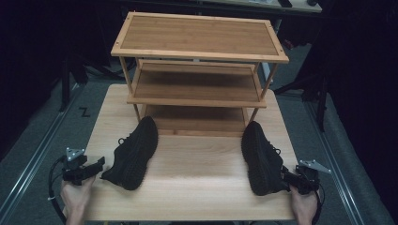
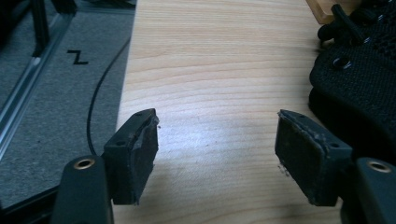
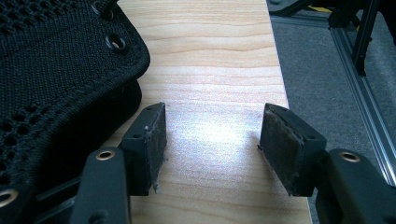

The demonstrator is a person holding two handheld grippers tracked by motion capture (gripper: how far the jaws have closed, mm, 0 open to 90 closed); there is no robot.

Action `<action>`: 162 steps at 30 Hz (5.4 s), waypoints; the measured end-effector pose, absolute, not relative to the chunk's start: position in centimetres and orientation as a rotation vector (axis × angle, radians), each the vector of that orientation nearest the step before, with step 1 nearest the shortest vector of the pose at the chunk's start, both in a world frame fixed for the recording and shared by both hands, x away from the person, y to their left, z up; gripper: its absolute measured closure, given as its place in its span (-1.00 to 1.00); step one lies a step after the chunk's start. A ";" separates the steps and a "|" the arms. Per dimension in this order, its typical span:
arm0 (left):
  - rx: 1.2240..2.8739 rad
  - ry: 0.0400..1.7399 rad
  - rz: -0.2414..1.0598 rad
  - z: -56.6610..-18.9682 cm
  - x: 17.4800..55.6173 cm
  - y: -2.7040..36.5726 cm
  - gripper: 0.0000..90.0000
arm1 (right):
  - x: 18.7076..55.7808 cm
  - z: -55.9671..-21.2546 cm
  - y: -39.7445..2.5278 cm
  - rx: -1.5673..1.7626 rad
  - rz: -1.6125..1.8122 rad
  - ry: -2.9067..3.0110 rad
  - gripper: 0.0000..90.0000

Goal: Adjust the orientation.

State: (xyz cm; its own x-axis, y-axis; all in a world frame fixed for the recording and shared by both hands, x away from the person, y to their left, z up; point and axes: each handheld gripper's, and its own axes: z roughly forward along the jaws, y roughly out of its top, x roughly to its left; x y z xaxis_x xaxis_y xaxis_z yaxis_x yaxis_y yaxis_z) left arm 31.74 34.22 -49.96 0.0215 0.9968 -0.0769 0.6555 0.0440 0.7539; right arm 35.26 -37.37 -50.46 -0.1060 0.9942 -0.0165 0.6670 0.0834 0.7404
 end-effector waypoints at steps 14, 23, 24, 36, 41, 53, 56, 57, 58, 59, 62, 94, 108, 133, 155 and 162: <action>1.746 1.628 0.594 -50.0 32.6 34.0 -0.53 | 35.3 -50.5 -37.4 1.632 0.795 1.834 -0.08; 1.797 1.593 0.542 -50.5 33.1 33.5 -0.62 | 35.3 -50.5 -37.4 1.632 0.794 1.835 -0.08; 1.800 1.586 0.535 -50.5 33.1 33.5 -0.62 | 35.3 -50.5 -37.4 1.631 0.795 1.835 -0.08; 1.772 1.541 0.505 -50.3 33.0 33.3 -0.58 | 35.3 -50.5 -37.3 1.634 0.793 1.835 -0.09; 1.755 1.531 0.501 -50.1 32.9 33.2 -0.55 | 35.3 -50.5 -37.3 1.633 0.794 1.836 -0.09; 1.719 1.496 0.501 -49.1 32.6 33.1 -0.51 | 35.3 -50.5 -37.3 1.631 0.795 1.836 -0.10; 1.727 1.474 0.499 -48.6 32.7 32.8 -0.51 | 35.3 -50.5 -37.3 1.630 0.796 1.836 -0.10; 1.728 1.469 0.500 -48.5 32.7 32.7 -0.52 | 35.2 -50.5 -37.4 1.632 0.794 1.837 -0.10; 1.729 1.463 0.502 -48.4 32.7 32.6 -0.52 | 35.2 -50.5 -37.4 1.632 0.794 1.836 -0.10; 1.726 1.458 0.496 -48.3 32.8 32.5 -0.51 | 35.2 -50.5 -37.4 1.632 0.795 1.836 -0.10; 1.730 1.445 0.498 -47.9 32.7 32.2 -0.51 | 35.2 -50.5 -37.4 1.632 0.795 1.837 -0.10; 1.764 1.315 0.471 -44.5 32.9 27.8 -0.26 | 35.2 -50.5 -37.3 1.632 0.798 1.839 -0.11; 1.786 1.325 0.503 -43.8 33.2 24.5 -0.20 | 35.2 -50.5 -37.3 1.630 0.796 1.840 -0.11; 1.873 1.306 0.505 -44.2 33.7 18.3 -0.13 | 35.2 -50.5 -37.3 1.628 0.795 1.842 -0.12; 1.901 1.265 0.530 -42.9 33.0 17.7 -0.36 | 35.2 -50.5 -37.3 1.625 0.792 1.843 -0.13; 1.889 1.248 0.521 -41.2 32.5 18.2 -0.38 | 35.2 -50.5 -37.3 1.624 0.793 1.845 -0.13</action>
State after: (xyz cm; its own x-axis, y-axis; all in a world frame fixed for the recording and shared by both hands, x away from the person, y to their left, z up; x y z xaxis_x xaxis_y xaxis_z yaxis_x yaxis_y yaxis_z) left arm 32.50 18.17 -41.21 0.4294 0.8991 -0.0850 0.5715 -0.1976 0.7965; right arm 35.20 -37.27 -50.47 -0.1170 0.9929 -0.0218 0.6673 0.0948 0.7388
